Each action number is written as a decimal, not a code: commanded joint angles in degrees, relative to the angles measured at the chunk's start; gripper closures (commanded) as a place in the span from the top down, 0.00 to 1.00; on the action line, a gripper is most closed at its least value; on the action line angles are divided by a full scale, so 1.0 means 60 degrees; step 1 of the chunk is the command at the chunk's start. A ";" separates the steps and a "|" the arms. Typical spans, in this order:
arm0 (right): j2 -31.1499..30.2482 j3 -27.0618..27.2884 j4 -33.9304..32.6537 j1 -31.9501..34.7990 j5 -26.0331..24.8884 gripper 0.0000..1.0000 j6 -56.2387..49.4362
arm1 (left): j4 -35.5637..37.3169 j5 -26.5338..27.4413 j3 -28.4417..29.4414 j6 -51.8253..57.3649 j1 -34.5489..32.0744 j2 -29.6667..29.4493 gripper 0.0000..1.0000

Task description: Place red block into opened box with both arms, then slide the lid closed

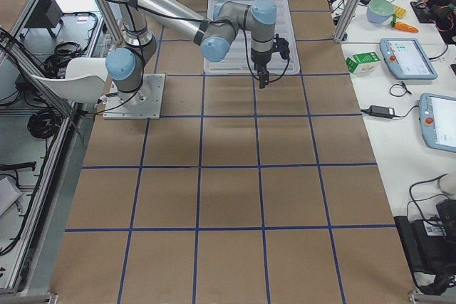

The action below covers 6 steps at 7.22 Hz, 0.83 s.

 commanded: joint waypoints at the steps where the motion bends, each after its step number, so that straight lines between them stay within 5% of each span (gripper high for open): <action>1: 0.0000 -0.0001 0.0003 -0.0128 -0.0139 1.00 -0.0146 | 0.0335 0.0013 -0.0143 0.0024 0.0009 -0.0543 1.00; 6: -0.0029 -0.0001 0.0003 -0.0655 -0.0578 1.00 -0.0658 | 0.0613 -0.0002 -0.0157 -0.0049 0.0009 -0.1643 1.00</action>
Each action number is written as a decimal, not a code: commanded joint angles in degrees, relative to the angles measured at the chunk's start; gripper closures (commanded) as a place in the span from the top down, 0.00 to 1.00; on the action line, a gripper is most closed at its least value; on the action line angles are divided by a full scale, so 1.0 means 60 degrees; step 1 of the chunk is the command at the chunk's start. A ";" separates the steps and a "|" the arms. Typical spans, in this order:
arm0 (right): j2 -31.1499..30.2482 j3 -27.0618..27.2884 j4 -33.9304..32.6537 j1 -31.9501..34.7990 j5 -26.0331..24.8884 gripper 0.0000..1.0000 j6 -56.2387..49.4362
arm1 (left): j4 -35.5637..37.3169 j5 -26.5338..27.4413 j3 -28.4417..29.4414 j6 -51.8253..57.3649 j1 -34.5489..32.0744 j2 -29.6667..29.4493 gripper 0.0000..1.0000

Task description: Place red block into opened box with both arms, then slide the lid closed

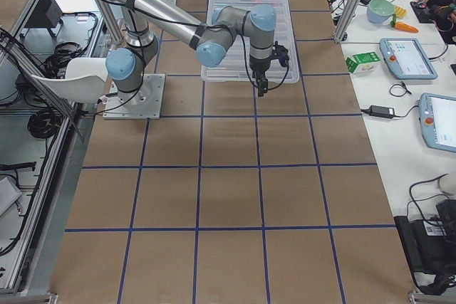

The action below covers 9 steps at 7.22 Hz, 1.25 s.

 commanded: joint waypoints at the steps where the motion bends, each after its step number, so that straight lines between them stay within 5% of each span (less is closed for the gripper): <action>1: -0.0001 -0.0002 -0.0001 -0.0086 -0.0176 1.00 -0.0097 | 0.0254 -0.0008 -0.0003 -0.0008 0.0000 -0.0361 1.00; 4: -0.0001 0.0012 -0.0001 -0.0086 -0.0264 1.00 -0.0097 | 0.0285 -0.0008 0.0012 -0.0095 0.0000 -0.0742 0.87; 6: -0.0015 -0.0031 -0.0001 -0.0071 -0.0264 1.00 -0.0082 | 0.0285 0.0007 0.0041 -0.0067 -0.0014 -0.0758 0.08; 7: -0.0030 -0.0075 0.0014 -0.0071 -0.0249 1.00 -0.0053 | 0.0299 0.0007 0.0056 -0.0081 -0.0058 -0.0758 0.00; 9: -0.0365 -0.0090 0.0202 -0.0056 -0.0234 1.00 0.0005 | 0.0270 -0.0022 0.0158 -0.0095 -0.0029 -0.0685 0.00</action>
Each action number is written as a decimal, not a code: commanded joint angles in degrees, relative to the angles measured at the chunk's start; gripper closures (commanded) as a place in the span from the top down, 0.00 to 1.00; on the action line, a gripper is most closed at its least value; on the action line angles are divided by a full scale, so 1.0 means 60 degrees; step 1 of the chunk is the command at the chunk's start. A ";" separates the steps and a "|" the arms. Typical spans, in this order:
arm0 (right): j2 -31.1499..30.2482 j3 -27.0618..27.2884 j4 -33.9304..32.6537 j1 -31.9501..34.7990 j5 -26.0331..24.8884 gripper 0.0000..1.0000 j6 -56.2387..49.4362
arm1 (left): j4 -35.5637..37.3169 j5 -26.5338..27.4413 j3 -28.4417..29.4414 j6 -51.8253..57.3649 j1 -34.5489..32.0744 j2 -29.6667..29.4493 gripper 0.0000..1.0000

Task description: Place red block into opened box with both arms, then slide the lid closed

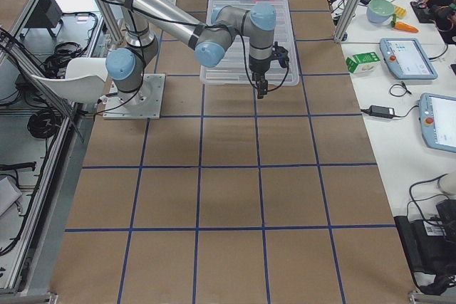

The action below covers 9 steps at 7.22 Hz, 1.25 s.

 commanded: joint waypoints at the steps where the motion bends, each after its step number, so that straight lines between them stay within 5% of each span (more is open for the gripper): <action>1: -0.0527 -0.0134 0.0596 0.0021 0.0056 1.00 0.0100 | -0.0101 -0.0022 0.0161 -0.0070 -0.0019 0.0251 0.00; 3: -0.1200 -0.1037 0.2348 0.0036 0.0101 1.00 0.0291 | -0.0727 0.0051 0.0918 -0.0261 -0.0164 0.0618 0.00; 6: -0.1555 -0.3074 0.4841 0.0065 0.0130 1.00 0.0511 | -0.4030 -0.0007 0.3434 -0.0276 -0.0253 0.1334 0.00; 9: -0.1687 -0.3123 0.5185 0.0254 0.0174 1.00 0.1548 | -0.4878 -0.0826 0.4058 -0.1978 -0.1609 0.2141 0.00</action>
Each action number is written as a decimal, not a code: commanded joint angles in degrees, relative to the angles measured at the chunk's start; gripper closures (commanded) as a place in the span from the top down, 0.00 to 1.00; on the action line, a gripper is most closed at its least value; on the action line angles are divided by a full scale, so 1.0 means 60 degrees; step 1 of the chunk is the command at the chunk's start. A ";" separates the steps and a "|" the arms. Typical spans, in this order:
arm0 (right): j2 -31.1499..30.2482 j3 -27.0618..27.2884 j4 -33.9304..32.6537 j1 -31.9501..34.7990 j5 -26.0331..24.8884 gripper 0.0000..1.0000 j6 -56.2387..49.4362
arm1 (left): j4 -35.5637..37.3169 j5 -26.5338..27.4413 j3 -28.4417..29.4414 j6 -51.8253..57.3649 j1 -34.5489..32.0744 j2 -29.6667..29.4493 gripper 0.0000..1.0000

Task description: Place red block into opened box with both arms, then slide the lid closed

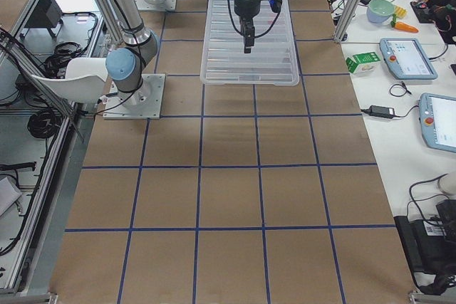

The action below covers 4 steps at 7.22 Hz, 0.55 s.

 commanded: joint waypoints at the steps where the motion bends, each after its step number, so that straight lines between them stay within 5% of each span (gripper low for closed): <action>1: 0.0052 -0.0034 0.0017 0.0676 0.0038 1.00 0.1056 | -0.0172 -0.0326 0.0090 -0.1934 -0.1393 0.0245 0.00; 4: 0.0578 -0.0034 -0.0685 0.2842 0.0083 1.00 0.3794 | 0.0294 -0.0296 -0.0931 -0.3360 -0.2656 0.0288 0.00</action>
